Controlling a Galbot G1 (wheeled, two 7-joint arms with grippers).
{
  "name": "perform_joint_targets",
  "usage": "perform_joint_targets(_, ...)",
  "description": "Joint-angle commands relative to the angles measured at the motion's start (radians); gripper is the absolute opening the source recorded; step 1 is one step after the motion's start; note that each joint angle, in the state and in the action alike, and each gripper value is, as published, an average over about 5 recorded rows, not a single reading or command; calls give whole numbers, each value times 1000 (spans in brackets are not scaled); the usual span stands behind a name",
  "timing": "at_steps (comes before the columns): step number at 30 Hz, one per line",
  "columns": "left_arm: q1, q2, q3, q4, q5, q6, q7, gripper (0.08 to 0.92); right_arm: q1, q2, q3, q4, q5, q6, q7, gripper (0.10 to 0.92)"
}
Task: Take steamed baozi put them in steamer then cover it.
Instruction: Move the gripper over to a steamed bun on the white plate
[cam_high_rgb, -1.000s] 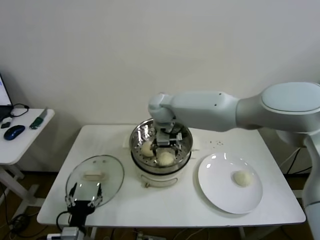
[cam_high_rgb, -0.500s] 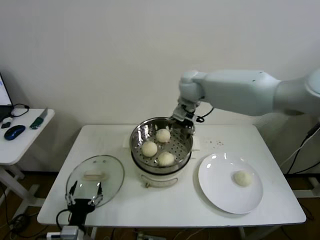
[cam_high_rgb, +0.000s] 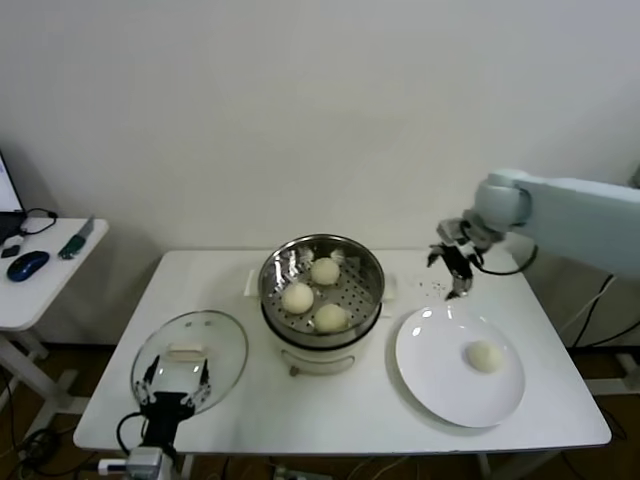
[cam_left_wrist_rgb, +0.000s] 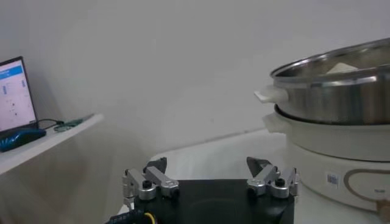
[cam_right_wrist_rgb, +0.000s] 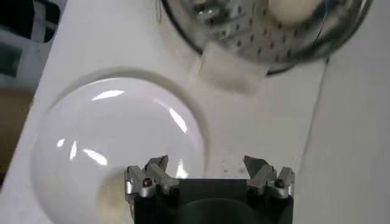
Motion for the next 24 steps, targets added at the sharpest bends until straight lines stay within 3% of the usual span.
perform_joint_targets(1,3,-8,-1,-5,10,3,-2,823,-318,-268,195,36,-134,-139,-28,823)
perform_joint_targets(10,16,-21,-13,-13,16,5,-9,823,-507,-215,346,-80,-261,-92,-66,823)
perform_joint_targets(24,13,-24,-21,-3,14,6,-12,823,-551,-106,399,-183,-293,-77,-51,823)
